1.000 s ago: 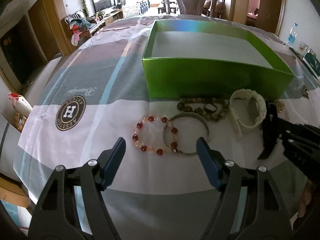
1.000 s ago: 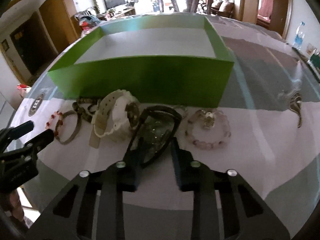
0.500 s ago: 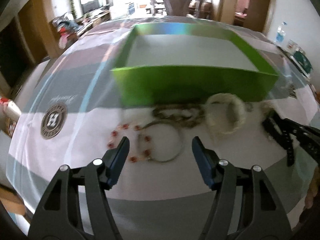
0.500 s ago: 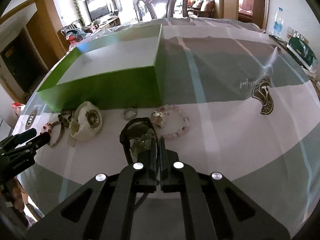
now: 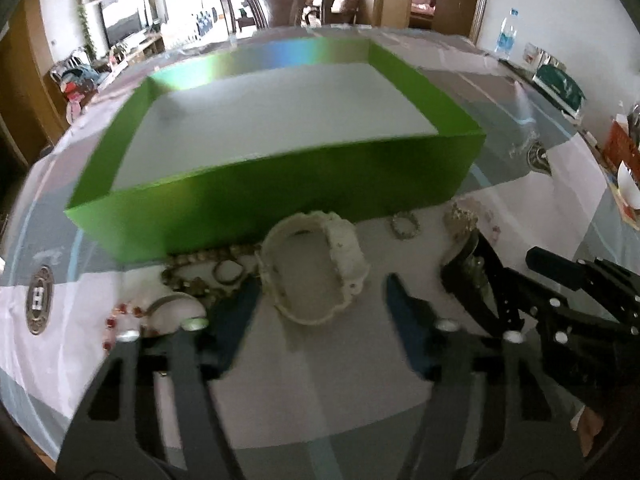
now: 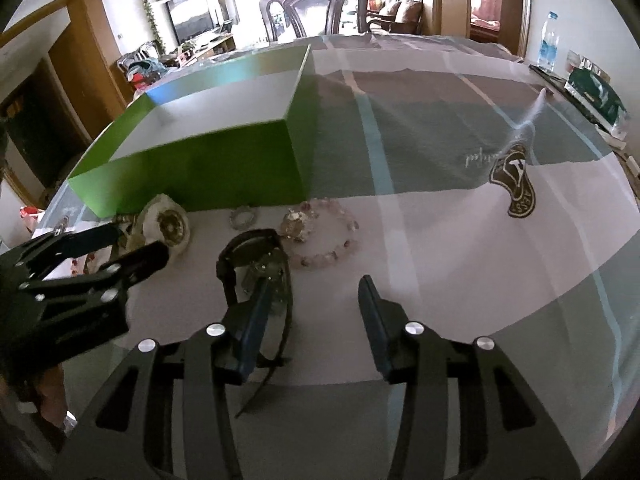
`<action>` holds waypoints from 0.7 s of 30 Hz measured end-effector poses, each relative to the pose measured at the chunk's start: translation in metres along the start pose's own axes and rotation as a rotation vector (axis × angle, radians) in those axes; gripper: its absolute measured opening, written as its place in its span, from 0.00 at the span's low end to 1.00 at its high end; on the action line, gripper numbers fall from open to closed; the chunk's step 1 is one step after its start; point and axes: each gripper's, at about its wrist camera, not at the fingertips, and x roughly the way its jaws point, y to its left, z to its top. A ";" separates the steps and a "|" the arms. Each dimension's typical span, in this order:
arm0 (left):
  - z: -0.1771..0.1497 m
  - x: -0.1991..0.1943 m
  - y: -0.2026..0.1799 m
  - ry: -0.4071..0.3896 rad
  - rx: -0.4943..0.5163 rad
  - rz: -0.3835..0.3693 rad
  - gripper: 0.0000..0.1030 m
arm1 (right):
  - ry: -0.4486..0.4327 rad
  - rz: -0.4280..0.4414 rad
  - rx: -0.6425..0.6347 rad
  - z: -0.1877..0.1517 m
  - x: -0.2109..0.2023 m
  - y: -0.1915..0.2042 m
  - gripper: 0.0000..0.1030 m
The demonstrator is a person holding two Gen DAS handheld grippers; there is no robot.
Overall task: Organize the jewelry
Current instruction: 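Lower the right gripper onto the black watch and close on it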
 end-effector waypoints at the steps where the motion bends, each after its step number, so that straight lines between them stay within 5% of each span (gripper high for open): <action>1: 0.000 0.002 -0.002 -0.007 0.007 0.017 0.57 | 0.006 0.009 -0.009 -0.001 0.002 0.002 0.33; 5: 0.002 0.004 -0.007 -0.016 0.020 0.012 0.54 | 0.019 0.040 -0.041 -0.003 0.008 0.010 0.04; 13: -0.007 -0.027 0.020 -0.050 -0.029 -0.022 0.51 | -0.029 0.077 -0.058 0.005 -0.009 0.016 0.02; 14: -0.007 -0.035 0.023 -0.067 -0.033 -0.019 0.48 | -0.046 0.082 -0.062 0.007 -0.015 0.017 0.02; 16: -0.008 -0.050 0.027 -0.102 -0.036 -0.018 0.25 | -0.076 0.087 -0.067 0.012 -0.026 0.019 0.02; 21: -0.012 -0.057 0.039 -0.110 -0.049 0.009 0.28 | -0.105 0.080 -0.072 0.019 -0.034 0.022 0.02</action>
